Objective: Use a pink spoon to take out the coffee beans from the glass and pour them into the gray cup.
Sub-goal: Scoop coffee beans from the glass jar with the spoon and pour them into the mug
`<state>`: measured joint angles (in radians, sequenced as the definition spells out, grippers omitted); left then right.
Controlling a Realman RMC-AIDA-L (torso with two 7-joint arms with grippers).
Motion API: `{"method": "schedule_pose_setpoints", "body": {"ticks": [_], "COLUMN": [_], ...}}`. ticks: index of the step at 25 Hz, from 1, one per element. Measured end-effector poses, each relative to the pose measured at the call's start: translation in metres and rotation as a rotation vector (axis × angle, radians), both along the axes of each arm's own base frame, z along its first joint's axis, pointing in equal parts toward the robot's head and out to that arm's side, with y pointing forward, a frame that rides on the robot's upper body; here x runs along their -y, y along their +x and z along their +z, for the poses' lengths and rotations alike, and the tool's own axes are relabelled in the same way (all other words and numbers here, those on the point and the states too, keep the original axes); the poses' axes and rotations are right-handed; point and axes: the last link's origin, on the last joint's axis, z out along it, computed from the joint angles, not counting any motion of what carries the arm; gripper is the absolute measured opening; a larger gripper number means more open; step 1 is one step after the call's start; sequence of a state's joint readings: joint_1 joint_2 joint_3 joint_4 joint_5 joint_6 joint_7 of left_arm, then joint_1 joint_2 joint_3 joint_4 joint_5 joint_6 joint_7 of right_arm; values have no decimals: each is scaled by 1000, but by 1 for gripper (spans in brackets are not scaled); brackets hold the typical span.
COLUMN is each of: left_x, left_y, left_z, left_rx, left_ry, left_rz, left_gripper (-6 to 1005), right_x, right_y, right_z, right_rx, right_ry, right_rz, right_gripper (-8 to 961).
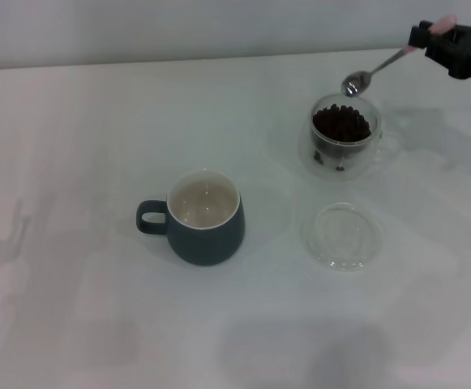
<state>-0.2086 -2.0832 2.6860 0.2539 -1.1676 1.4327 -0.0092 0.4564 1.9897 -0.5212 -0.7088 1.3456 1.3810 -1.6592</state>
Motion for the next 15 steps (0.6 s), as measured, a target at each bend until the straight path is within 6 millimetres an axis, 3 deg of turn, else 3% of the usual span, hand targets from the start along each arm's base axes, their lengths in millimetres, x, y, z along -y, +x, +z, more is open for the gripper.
{"method": "schedule_pose_setpoints", "body": {"ticks": [15], "left_x": [0], "left_y": [-1], "left_z": [1], "left_rx": [3], "left_ry": [4], "left_rz": [6], "left_gripper": [800], "right_x": [-2], "right_y": [11], "right_z": [-24], "right_rx": [128], "right_ry": [-64], "right_rz": [-47], "right_gripper": [171]}}
